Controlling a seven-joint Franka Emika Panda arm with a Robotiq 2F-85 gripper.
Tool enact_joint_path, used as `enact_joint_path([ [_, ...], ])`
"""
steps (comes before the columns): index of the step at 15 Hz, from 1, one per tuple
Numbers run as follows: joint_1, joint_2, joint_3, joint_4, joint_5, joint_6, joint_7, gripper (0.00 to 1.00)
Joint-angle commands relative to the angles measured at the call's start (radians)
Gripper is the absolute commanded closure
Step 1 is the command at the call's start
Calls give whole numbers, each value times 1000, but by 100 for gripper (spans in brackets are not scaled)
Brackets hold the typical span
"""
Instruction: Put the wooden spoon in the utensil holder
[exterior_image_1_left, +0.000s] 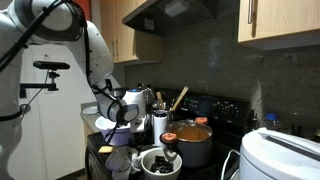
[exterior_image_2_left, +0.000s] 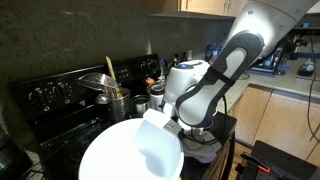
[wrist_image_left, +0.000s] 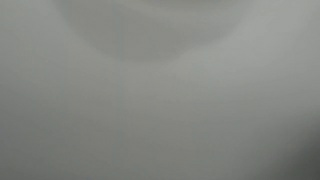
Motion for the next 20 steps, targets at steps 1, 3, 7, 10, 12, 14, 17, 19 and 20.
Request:
enact_joint_path([
  [1, -47, 23, 70, -3, 248, 60, -162, 0],
  [3, 37, 14, 1, 6, 442, 50, -301, 0],
  [7, 2, -1, 28, 4, 616, 33, -442, 25],
  [10, 0, -3, 30, 1, 662, 34, -482, 41],
  [12, -1, -7, 30, 1, 678, 32, -496, 57],
  [14, 1, -14, 26, -2, 682, 31, -502, 72],
  [17, 4, -23, 23, -7, 678, 35, -502, 93],
  [19, 3, -25, 23, -11, 677, 36, -501, 98],
  [20, 3, -26, 23, -14, 676, 38, -500, 100],
])
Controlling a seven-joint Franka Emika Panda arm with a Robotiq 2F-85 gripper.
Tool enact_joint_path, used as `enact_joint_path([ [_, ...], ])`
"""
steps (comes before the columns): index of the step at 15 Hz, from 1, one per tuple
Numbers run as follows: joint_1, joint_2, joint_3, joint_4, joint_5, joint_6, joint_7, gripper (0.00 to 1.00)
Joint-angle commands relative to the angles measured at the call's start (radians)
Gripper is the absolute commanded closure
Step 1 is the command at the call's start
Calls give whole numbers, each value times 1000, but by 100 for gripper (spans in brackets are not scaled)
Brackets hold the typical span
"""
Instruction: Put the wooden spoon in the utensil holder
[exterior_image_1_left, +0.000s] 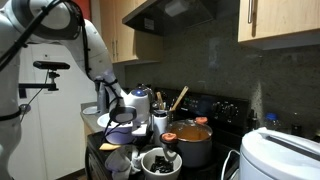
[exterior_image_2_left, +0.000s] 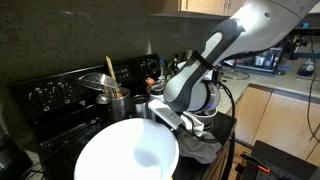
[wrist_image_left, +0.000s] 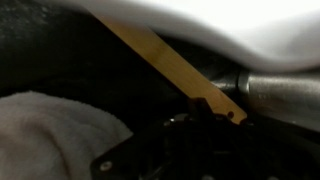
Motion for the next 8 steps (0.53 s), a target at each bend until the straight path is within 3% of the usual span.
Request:
enact_joint_path([
  [1, -6, -13, 10, -21, 23, 11, -27, 100],
  [3, -8, -23, 12, -20, 21, 0, -38, 97],
  [4, -11, -28, 23, -16, 31, -2, -73, 73],
  [6, -11, -30, 42, -7, 45, 7, -156, 70],
  [8, -21, -29, 67, 9, 83, 1, -262, 56],
])
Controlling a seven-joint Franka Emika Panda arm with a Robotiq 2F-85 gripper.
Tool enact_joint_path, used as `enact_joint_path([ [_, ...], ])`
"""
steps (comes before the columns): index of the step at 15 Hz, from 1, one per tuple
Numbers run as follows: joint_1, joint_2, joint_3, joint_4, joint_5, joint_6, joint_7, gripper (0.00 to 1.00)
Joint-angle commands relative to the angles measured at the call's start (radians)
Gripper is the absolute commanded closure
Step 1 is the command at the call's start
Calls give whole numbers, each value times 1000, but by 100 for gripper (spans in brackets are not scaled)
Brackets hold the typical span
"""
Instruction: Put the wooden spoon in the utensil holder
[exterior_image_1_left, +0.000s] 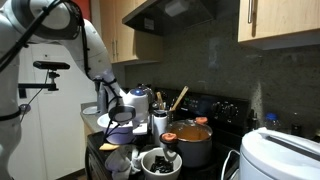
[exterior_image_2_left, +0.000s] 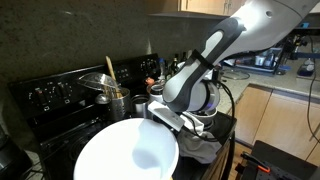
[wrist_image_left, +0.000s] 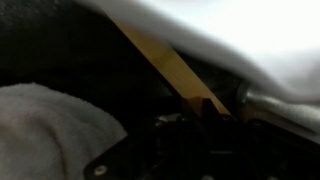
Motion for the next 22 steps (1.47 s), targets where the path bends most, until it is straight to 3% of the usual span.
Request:
enact_joint_path([
  [1, -27, -22, 58, 16, 105, -5, -186, 47],
  [6, -50, -1, 78, 42, 238, -21, -394, 10],
  [8, -54, 6, 70, 37, 251, -27, -447, 0],
  [15, -53, 34, 61, 28, 219, -21, -465, 0],
  [16, 66, 30, -53, 34, 231, -42, -468, 0],
  [22, 220, 42, -199, 37, 74, -58, -357, 1],
])
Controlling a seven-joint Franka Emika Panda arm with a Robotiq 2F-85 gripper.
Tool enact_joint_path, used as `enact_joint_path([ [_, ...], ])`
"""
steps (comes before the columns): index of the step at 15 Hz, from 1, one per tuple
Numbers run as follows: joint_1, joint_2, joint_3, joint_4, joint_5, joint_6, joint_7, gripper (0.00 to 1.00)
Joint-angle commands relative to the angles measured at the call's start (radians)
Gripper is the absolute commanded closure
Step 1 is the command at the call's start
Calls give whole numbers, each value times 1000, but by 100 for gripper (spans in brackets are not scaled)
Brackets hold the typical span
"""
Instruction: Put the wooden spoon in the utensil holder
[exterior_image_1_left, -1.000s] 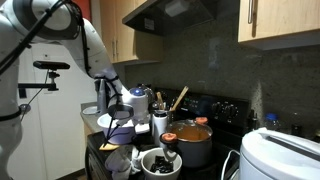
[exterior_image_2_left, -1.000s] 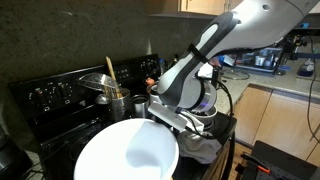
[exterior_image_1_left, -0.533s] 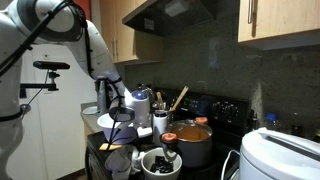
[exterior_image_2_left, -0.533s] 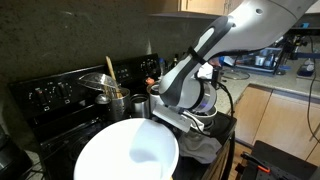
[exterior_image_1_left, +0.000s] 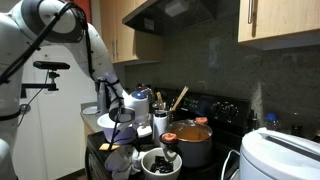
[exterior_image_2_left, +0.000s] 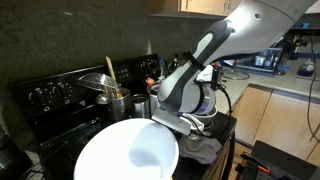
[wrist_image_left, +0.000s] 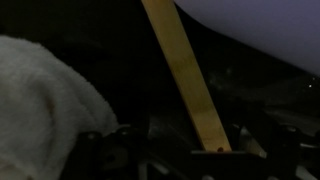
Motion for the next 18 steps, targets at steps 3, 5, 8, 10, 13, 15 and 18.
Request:
enact_joint_path([
  [3, 86, 5, -85, 6, -116, -42, 101, 30],
  [5, 93, 2, -98, 3, -151, -56, 127, 46],
  [8, 95, -3, -108, 0, -192, -75, 152, 70],
  [10, 96, -6, -111, 2, -219, -82, 169, 84],
  [13, 98, -11, -114, 0, -268, -85, 180, 89],
  [15, 100, -16, -118, -2, -304, -84, 198, 89],
  [18, 121, -65, -131, -27, -394, -82, 254, 89],
])
